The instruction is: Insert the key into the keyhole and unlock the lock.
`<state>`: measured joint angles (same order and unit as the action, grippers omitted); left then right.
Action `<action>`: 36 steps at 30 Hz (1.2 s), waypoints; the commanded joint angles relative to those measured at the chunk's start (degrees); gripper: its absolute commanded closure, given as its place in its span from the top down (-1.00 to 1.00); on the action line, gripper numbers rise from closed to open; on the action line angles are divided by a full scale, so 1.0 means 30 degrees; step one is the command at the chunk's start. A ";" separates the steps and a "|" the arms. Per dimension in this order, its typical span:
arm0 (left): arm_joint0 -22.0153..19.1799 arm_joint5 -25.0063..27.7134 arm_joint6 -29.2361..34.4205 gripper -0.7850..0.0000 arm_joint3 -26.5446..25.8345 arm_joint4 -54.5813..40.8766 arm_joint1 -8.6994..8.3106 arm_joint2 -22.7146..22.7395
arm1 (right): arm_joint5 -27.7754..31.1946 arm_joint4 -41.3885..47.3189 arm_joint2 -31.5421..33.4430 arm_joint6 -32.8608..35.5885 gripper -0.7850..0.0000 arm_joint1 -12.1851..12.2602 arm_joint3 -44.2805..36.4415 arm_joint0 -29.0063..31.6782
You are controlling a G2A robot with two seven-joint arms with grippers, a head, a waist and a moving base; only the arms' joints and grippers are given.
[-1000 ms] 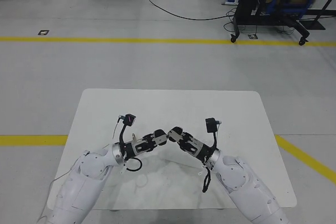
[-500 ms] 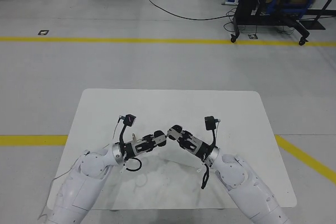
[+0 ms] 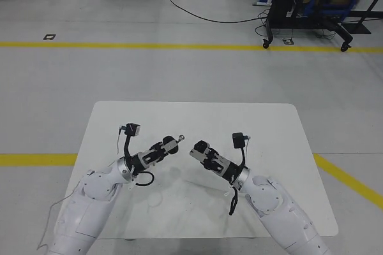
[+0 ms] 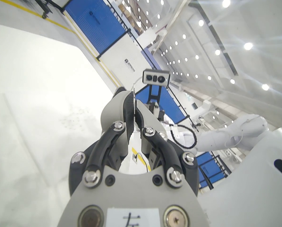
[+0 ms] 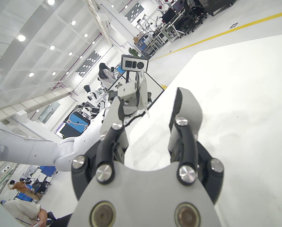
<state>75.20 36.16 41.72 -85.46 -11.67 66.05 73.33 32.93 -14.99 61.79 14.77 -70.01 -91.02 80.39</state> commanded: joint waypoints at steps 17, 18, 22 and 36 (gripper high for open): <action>0.0062 -0.1659 0.5325 -1.00 -0.2053 0.2021 -0.0676 0.0693 | 0.1457 0.2044 0.2059 1.0696 1.00 0.1067 0.0502 -0.1569; -0.0022 -0.1522 0.6247 -1.00 -0.2132 0.1820 -0.0763 0.0783 | 0.1403 0.2826 0.2435 1.1976 1.00 0.1223 0.0584 -0.1706; -0.0131 -0.1752 0.8389 -1.00 -0.2014 0.1598 -0.0943 0.0437 | 0.1111 0.5406 0.2985 1.6753 0.40 0.1695 0.0575 -0.2185; -0.0853 -0.1804 0.9497 -1.00 -0.1797 0.1585 -0.0990 -0.1780 | 0.1146 0.5944 0.0494 1.7716 -0.04 0.1898 0.1241 -0.3555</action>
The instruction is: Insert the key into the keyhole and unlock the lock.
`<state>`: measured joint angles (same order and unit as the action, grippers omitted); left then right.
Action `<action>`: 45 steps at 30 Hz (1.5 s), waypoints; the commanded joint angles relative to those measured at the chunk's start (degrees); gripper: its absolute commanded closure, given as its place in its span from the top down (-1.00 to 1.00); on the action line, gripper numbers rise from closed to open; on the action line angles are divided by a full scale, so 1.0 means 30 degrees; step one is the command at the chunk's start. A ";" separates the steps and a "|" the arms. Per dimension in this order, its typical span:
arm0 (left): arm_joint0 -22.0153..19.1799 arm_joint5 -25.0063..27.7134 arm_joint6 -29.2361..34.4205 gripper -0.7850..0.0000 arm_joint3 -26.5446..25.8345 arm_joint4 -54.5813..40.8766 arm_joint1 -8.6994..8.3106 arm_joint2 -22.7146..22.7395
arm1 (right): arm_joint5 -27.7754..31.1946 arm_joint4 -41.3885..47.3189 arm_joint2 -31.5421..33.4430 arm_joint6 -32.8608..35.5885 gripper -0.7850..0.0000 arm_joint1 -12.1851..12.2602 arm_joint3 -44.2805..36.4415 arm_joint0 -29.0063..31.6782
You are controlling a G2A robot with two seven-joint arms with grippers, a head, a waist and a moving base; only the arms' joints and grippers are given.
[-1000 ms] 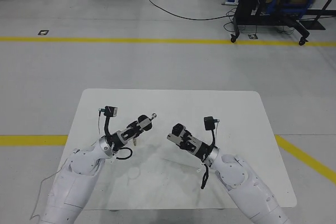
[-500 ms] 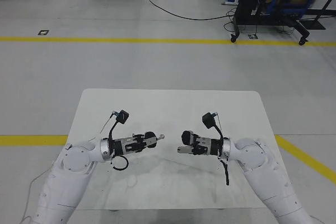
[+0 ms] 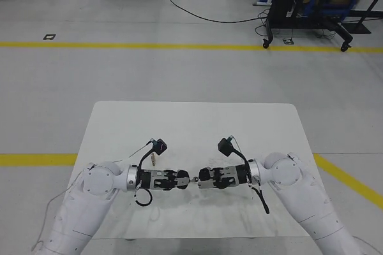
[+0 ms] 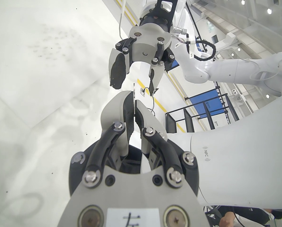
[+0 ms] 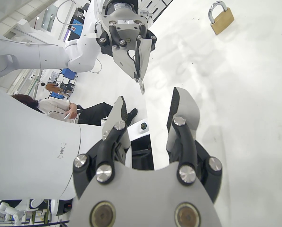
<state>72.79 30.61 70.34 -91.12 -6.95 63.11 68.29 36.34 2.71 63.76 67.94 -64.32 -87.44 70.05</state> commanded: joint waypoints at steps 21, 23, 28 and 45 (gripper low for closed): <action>-0.0388 0.0338 -0.1050 1.00 0.0279 0.0296 -0.0288 -0.0825 | 0.0461 0.0826 -0.1076 -0.0789 -1.00 0.0241 0.0732 -0.0827; -0.0387 0.0367 -0.1374 1.00 0.0250 0.0189 -0.0308 -0.0791 | 0.0523 0.0872 -0.1028 -0.0941 -1.00 0.0280 0.0781 -0.0830; -0.0304 0.0435 -0.2725 1.00 0.0016 0.0820 -0.0477 0.0072 | 0.0766 0.1115 -0.0589 -0.1521 -1.00 0.0421 0.1054 -0.0785; 0.4710 -0.4256 -0.8864 1.00 -0.5601 1.4814 -0.1445 0.5236 | 0.2175 0.2378 0.2810 -0.4051 -1.00 0.1093 0.3091 -0.0044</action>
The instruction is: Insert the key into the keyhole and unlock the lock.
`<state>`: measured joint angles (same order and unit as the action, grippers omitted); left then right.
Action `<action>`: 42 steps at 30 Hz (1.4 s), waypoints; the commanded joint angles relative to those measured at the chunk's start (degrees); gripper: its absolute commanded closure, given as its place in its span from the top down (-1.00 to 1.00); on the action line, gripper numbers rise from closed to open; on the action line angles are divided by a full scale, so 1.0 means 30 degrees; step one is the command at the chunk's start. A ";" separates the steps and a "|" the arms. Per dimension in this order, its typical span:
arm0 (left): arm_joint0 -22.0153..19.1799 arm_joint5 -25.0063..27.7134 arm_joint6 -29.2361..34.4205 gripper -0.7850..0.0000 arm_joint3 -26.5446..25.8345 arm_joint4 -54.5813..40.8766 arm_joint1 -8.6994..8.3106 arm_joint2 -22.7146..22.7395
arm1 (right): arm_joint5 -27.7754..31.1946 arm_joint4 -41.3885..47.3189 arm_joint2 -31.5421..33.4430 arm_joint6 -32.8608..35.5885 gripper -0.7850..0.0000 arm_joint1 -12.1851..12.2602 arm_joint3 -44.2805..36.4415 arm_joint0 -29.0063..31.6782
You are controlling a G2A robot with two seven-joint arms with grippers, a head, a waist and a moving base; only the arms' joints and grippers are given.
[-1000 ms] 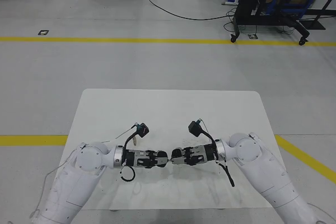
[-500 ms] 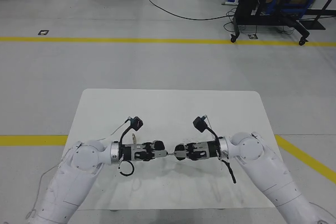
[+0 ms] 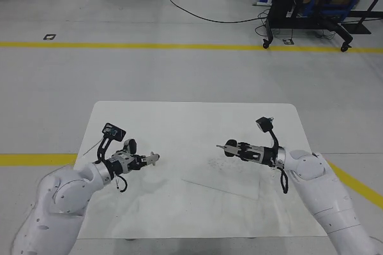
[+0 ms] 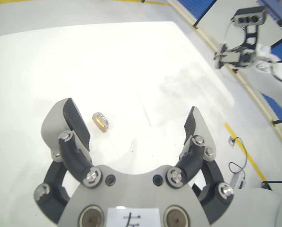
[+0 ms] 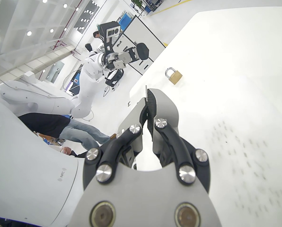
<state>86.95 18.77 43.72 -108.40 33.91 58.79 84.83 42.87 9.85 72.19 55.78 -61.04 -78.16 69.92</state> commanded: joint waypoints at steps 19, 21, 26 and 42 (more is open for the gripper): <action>-0.2777 -0.4083 -0.0998 0.39 0.2979 0.8150 0.0660 -0.5368 | -0.0001 -0.0002 -0.0001 0.0001 -1.00 0.0000 -0.0001 -0.0001; -0.2864 -0.4373 -0.1081 0.22 0.3061 0.8366 0.0702 -0.5484 | -0.0001 -0.0002 -0.0001 0.0001 -1.00 0.0000 -0.0001 -0.0001; -0.2915 -0.4757 -0.1056 -0.40 0.3051 0.8702 0.0760 -0.5585 | -0.0001 -0.0002 -0.0001 0.0001 -1.00 0.0000 -0.0001 -0.0001; -0.2482 -0.4591 -0.0006 -1.00 0.2185 0.9638 0.0755 -0.5469 | -0.0001 -0.0002 -0.0001 0.0001 -1.00 0.0000 -0.0001 -0.0001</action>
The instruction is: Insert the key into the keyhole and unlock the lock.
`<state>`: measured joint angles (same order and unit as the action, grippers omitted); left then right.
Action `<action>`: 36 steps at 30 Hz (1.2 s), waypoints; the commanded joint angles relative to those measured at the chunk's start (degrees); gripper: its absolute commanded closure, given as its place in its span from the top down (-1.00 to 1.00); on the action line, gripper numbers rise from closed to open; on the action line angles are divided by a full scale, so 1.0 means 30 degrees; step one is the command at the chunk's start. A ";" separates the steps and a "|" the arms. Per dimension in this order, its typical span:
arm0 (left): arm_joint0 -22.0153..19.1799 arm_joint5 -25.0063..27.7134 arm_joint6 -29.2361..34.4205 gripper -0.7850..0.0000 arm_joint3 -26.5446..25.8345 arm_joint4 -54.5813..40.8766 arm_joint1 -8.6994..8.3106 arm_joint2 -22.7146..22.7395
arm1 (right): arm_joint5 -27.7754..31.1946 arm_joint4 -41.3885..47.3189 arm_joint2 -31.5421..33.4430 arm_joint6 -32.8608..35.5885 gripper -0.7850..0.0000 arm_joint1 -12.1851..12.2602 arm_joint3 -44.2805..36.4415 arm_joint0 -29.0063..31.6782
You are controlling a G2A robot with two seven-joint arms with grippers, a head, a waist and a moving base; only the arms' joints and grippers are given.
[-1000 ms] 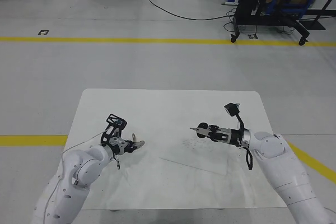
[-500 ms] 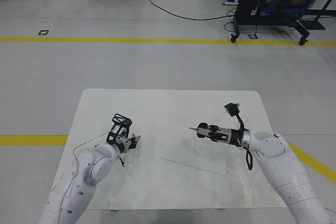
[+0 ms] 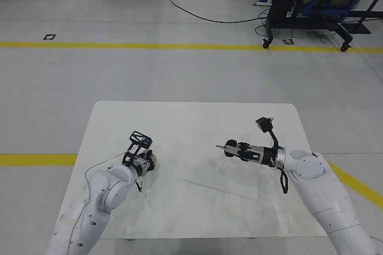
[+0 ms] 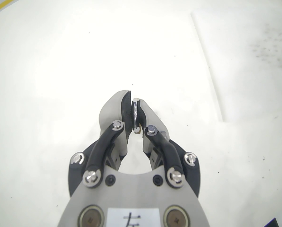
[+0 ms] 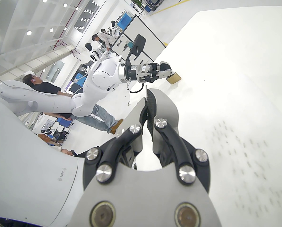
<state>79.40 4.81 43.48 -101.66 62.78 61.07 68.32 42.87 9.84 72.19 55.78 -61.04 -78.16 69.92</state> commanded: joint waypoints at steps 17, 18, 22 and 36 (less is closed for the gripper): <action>0.0310 0.0409 0.0876 -0.25 -0.0613 -0.0121 0.0016 0.0302 | 0.0000 0.0000 0.0000 0.0000 -1.00 0.0000 0.0000 0.0000; 0.0350 0.0408 0.0935 -0.31 -0.0670 -0.0135 0.0011 0.0350 | 0.0000 0.0000 0.0000 0.0000 -1.00 0.0000 0.0000 0.0000; 0.0474 0.0598 0.1020 -0.47 -0.0713 -0.0450 0.0003 0.0519 | 0.0000 0.0000 0.0000 0.0000 -1.00 0.0000 0.0000 0.0000; -0.0238 0.0460 0.0393 -1.00 0.0385 -0.0610 0.0193 0.0191 | 0.0000 0.0000 0.0000 0.0000 -1.00 0.0000 0.0000 0.0000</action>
<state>78.78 6.10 45.41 -100.88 61.91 61.56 68.86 42.87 9.84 72.19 55.78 -61.04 -78.16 69.92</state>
